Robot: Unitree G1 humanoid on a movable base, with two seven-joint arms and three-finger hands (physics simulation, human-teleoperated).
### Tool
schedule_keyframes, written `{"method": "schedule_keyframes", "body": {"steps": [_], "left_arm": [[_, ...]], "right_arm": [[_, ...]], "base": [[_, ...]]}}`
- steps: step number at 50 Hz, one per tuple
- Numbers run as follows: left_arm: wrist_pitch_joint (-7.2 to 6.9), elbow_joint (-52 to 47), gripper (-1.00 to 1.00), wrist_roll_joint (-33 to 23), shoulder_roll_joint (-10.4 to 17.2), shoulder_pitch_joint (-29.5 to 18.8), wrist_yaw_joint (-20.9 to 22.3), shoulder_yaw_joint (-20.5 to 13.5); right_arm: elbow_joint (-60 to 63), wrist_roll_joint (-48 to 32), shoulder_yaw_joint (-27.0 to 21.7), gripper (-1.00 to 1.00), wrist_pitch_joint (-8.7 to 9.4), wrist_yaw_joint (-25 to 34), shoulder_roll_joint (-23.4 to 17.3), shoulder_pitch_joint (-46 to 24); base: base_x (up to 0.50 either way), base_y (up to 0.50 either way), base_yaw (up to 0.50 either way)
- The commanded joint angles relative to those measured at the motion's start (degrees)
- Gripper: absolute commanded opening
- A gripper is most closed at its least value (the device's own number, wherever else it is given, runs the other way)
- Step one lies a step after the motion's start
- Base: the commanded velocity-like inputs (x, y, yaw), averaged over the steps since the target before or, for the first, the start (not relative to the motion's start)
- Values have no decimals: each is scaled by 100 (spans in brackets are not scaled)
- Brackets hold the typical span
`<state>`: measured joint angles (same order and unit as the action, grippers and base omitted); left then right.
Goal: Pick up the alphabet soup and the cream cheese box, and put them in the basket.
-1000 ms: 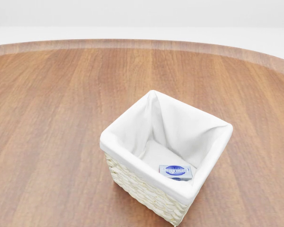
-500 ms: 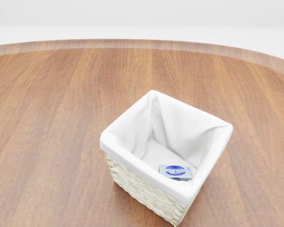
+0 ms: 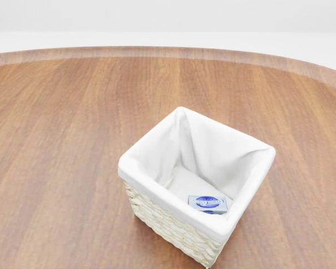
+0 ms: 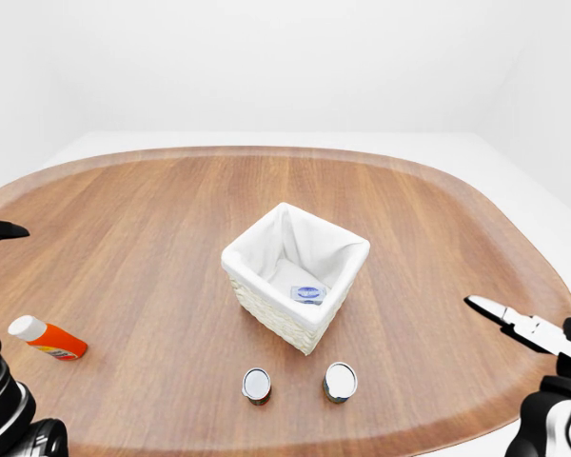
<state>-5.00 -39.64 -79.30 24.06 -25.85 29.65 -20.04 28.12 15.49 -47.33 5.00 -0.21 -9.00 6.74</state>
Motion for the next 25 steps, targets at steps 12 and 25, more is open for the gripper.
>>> {"method": "schedule_keyframes", "body": {"steps": [12, 25], "left_arm": [[0, 65, 100, -59, 13, 7, 127, -28], [0, 109, 100, 14, 46, 5, 121, -24]], "right_arm": [[-301, 48, 49, 100, 0, 50, 109, 92], [-553, -55, 259, 100, 0, 100, 185, 155]], "base": [[0, 0, 0], [0, 0, 0]]}}
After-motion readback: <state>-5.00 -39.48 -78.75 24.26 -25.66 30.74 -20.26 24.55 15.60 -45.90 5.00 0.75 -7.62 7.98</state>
